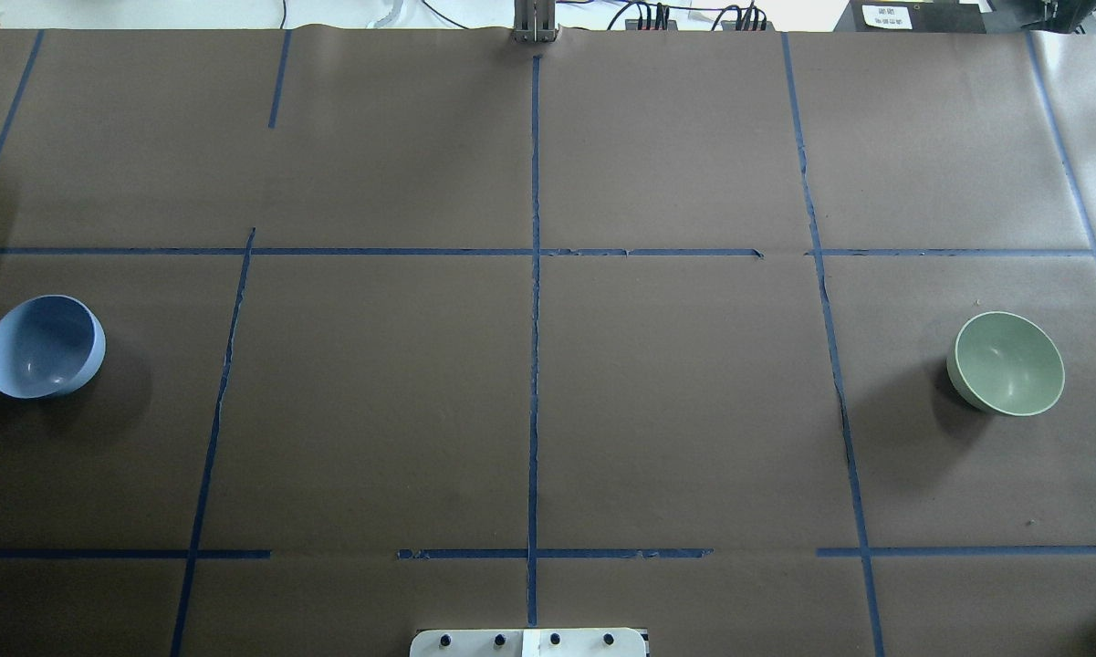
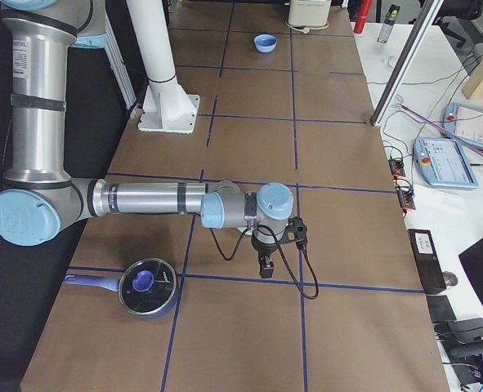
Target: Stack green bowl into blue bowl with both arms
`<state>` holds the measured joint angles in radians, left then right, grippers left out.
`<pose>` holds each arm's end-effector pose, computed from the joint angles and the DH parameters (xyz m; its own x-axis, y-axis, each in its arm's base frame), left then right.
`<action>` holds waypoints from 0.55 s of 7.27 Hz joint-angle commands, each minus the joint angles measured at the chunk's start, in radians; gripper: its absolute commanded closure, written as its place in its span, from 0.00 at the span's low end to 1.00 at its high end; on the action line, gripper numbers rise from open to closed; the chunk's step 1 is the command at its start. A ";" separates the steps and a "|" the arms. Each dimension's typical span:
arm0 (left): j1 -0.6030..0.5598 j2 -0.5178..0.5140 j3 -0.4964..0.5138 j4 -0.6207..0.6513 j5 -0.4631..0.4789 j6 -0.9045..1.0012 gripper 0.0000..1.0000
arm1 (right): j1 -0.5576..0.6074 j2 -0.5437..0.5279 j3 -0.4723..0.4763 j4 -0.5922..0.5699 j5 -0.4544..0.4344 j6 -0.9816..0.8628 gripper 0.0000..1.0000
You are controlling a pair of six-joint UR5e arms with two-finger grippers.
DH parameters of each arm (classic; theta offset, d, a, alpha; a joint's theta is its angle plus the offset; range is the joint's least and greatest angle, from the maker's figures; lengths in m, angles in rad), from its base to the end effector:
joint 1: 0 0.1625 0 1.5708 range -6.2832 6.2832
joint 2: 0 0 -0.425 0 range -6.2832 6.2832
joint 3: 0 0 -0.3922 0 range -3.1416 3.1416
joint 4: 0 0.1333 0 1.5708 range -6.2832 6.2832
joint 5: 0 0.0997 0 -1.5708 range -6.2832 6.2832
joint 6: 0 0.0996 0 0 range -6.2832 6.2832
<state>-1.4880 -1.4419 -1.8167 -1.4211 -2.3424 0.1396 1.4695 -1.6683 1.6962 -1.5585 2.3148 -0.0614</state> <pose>-0.0279 -0.4360 0.6128 0.6978 0.1748 -0.6947 -0.1815 0.9813 0.0646 0.0197 -0.4576 0.6438 0.7217 -0.1623 0.6729 0.1456 0.9860 0.0816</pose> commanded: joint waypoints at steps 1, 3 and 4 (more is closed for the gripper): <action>0.002 0.000 -0.012 0.001 0.002 0.000 0.00 | 0.000 0.001 0.006 0.000 0.002 0.000 0.00; 0.003 -0.006 -0.009 -0.001 0.014 -0.008 0.00 | -0.001 0.010 0.016 0.000 0.002 0.000 0.00; 0.002 -0.043 -0.006 -0.042 0.014 -0.008 0.00 | -0.002 0.016 0.022 0.002 0.002 0.002 0.00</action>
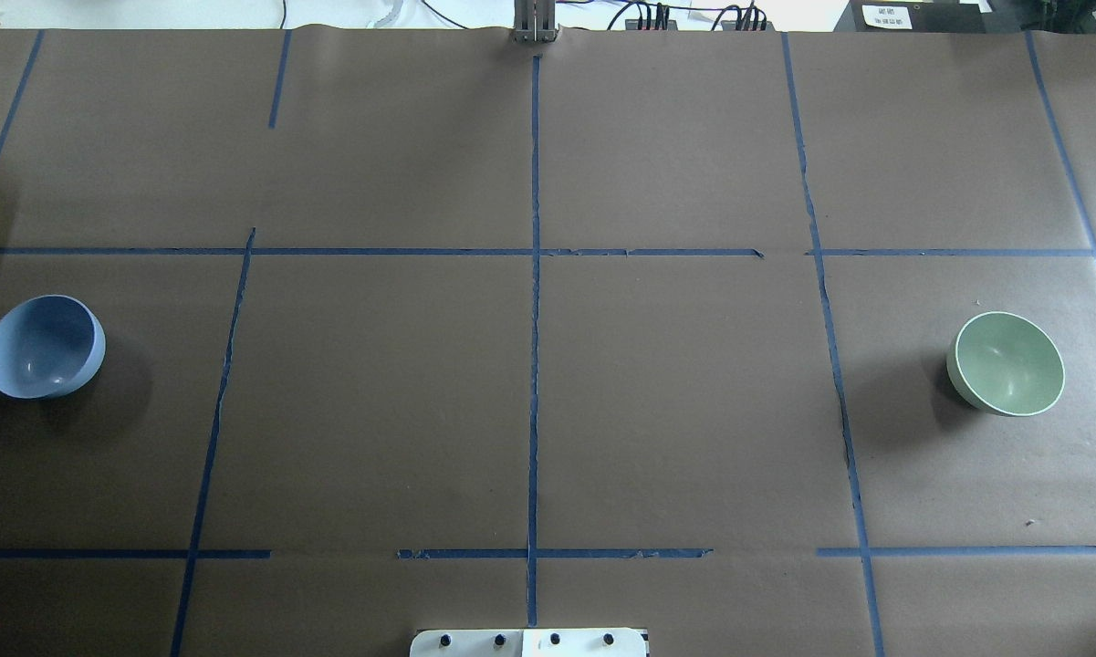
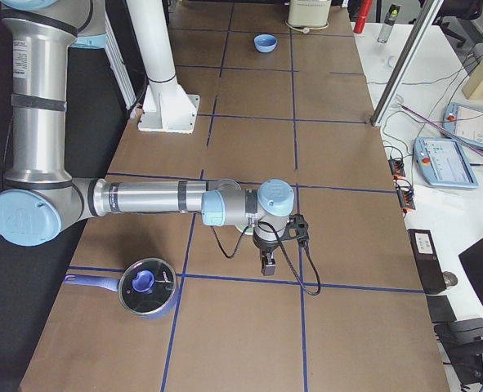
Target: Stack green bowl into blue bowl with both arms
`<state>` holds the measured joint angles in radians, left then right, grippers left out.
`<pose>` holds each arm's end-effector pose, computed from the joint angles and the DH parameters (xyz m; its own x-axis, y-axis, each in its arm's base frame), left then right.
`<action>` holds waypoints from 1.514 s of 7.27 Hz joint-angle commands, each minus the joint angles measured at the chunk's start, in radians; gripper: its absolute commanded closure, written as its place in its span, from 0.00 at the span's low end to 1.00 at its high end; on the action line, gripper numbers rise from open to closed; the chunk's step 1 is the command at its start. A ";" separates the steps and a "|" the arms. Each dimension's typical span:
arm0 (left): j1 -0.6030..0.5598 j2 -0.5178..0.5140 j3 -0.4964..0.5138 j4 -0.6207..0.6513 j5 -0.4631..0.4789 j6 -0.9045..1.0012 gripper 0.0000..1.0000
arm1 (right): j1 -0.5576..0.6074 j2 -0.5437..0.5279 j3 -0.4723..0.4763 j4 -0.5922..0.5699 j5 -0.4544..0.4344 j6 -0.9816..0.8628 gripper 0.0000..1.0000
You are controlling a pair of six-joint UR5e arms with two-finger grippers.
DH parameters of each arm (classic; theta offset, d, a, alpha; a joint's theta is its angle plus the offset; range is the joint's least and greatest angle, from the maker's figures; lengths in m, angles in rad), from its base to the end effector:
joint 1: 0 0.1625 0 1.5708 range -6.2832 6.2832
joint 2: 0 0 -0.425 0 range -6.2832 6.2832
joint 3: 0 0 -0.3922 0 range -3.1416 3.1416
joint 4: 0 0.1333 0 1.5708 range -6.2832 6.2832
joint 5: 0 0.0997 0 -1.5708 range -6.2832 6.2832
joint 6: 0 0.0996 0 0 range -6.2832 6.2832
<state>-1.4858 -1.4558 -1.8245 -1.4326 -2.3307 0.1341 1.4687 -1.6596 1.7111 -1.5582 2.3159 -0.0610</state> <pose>-0.0272 -0.4433 0.6026 0.7044 0.1946 -0.6826 -0.1807 0.9792 0.0926 0.0187 -0.4625 0.6323 0.7192 -0.1784 0.6715 0.1458 0.9837 0.1052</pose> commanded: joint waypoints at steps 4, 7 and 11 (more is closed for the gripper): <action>0.057 -0.095 0.021 -0.191 0.013 -0.198 0.00 | -0.001 0.024 0.007 0.000 0.000 0.001 0.00; 0.307 0.027 0.107 -0.653 0.126 -0.737 0.00 | -0.001 0.024 0.005 0.000 0.002 0.001 0.00; 0.495 0.018 0.248 -0.911 0.176 -0.975 0.42 | -0.001 0.024 0.005 0.000 0.002 0.000 0.00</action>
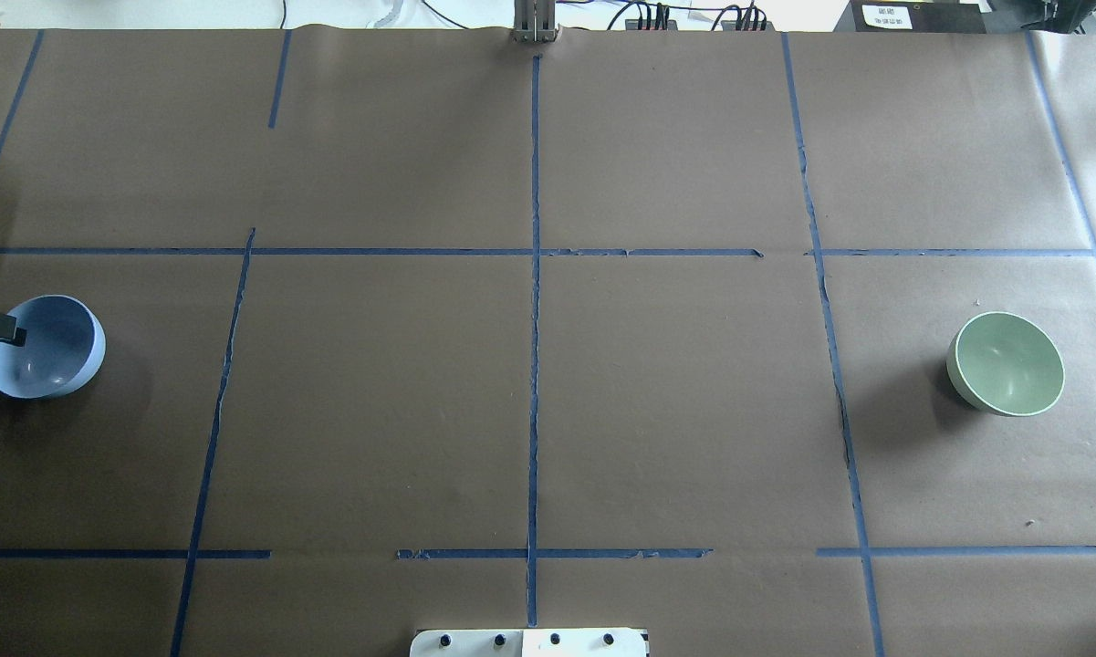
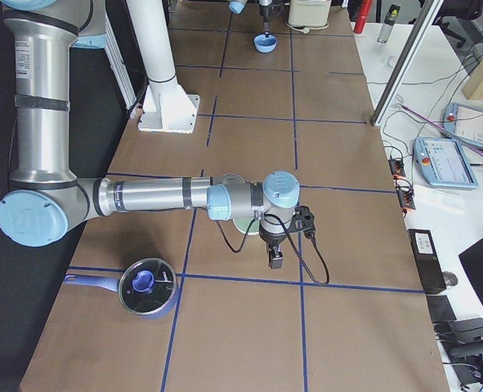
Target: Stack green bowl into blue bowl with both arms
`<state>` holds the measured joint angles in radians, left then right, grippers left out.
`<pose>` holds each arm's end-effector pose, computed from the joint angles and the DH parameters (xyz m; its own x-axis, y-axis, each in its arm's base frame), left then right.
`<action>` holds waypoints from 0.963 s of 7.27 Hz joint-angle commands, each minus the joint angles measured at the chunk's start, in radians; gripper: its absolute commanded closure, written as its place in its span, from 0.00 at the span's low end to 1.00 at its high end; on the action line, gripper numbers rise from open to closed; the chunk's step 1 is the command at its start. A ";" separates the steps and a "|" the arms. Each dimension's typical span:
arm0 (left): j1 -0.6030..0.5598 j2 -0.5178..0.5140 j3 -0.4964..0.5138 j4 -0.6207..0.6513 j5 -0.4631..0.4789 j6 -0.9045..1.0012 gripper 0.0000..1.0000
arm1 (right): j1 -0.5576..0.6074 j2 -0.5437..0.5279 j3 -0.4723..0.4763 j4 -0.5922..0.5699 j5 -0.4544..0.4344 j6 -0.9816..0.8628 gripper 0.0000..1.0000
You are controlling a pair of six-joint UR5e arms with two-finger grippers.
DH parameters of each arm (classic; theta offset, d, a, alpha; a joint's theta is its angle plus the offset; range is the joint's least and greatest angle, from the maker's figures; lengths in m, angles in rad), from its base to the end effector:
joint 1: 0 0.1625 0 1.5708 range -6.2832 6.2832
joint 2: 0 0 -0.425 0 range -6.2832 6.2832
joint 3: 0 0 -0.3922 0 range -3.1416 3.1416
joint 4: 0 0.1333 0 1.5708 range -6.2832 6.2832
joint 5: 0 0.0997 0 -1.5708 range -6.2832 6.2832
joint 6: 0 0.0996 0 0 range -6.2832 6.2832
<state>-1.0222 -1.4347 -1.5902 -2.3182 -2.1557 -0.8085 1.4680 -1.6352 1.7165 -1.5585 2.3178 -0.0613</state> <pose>0.1738 -0.4345 0.6375 0.6786 -0.0063 -0.7344 0.1009 0.9913 0.0848 0.0171 -0.4739 0.6182 0.7157 -0.1989 0.6695 0.1463 0.9800 0.1347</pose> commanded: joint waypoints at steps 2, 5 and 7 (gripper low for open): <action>0.030 -0.001 0.012 -0.026 -0.007 -0.032 0.98 | 0.000 -0.002 0.000 0.000 0.000 0.000 0.00; 0.019 -0.013 -0.049 0.017 -0.073 -0.040 1.00 | 0.000 -0.002 0.000 0.000 0.000 0.000 0.00; 0.019 -0.102 -0.248 0.281 -0.069 -0.209 1.00 | 0.000 -0.003 0.000 0.000 0.000 0.000 0.00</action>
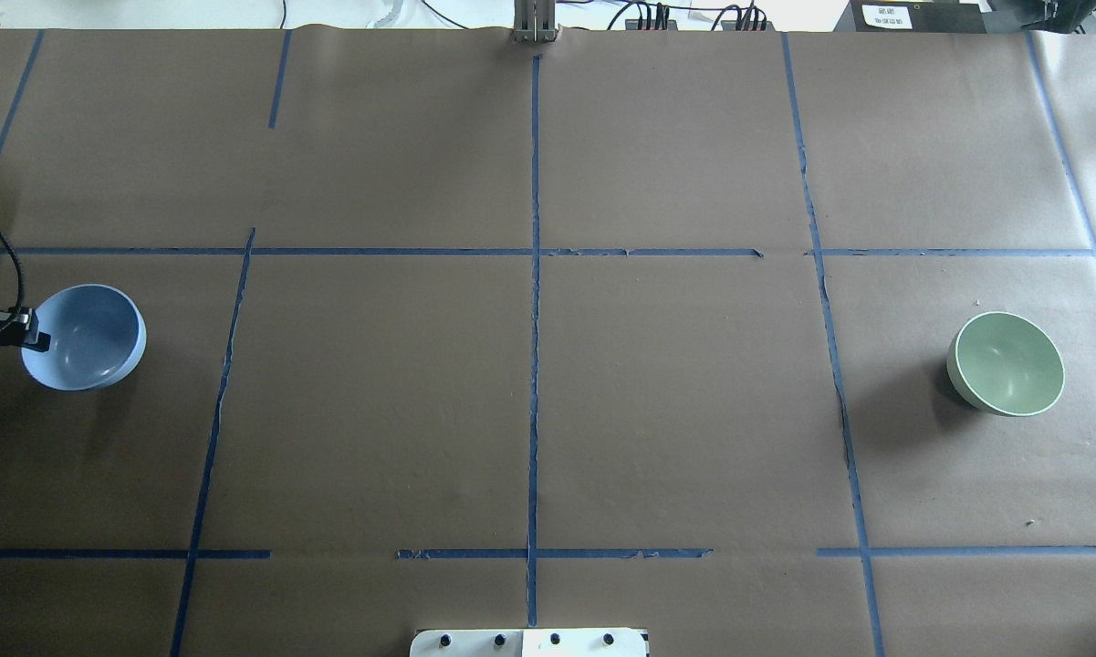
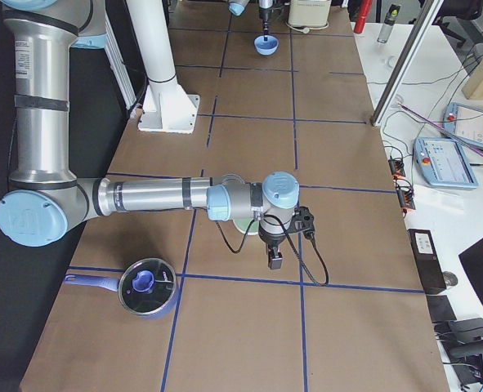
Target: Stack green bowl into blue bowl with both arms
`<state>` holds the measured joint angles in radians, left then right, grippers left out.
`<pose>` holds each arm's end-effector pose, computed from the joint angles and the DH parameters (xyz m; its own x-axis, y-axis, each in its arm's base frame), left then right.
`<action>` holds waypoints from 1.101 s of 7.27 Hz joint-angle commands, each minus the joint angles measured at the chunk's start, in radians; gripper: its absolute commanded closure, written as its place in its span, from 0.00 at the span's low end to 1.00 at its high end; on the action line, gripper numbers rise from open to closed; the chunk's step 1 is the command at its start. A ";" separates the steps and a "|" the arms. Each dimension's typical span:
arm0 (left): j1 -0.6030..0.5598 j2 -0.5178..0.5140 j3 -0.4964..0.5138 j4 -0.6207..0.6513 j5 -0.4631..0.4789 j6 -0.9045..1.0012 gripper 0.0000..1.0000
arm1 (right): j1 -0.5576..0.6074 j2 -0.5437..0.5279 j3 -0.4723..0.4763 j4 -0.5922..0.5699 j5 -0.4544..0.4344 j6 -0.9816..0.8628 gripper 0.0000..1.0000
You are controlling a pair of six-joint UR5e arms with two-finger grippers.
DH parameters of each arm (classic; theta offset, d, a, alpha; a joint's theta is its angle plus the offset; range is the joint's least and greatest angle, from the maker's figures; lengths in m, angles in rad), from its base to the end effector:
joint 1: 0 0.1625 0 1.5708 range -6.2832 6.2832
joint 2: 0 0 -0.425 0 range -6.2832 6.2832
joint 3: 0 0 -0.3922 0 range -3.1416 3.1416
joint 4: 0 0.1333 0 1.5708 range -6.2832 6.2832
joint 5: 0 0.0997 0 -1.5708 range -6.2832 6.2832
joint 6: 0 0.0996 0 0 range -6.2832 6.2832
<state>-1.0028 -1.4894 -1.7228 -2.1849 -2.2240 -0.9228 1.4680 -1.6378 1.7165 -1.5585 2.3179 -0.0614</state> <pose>0.1990 -0.4471 0.5566 0.6115 -0.0672 -0.7884 0.1174 0.9931 0.0064 0.0172 -0.4727 0.6194 0.7158 -0.1972 0.6699 0.1464 0.9803 0.1322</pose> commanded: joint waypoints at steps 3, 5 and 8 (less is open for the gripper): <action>0.298 -0.365 -0.161 0.321 0.182 -0.507 1.00 | 0.002 -0.001 0.002 0.000 0.000 0.000 0.00; 0.472 -0.688 0.013 0.462 0.355 -0.695 1.00 | 0.000 0.001 0.000 0.000 0.000 0.000 0.00; 0.517 -0.819 0.201 0.381 0.357 -0.736 1.00 | 0.000 0.001 0.000 0.000 0.000 0.000 0.00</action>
<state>-0.4995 -2.2765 -1.5763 -1.7742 -1.8715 -1.6500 1.4681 -1.6362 1.7156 -1.5585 2.3178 -0.0614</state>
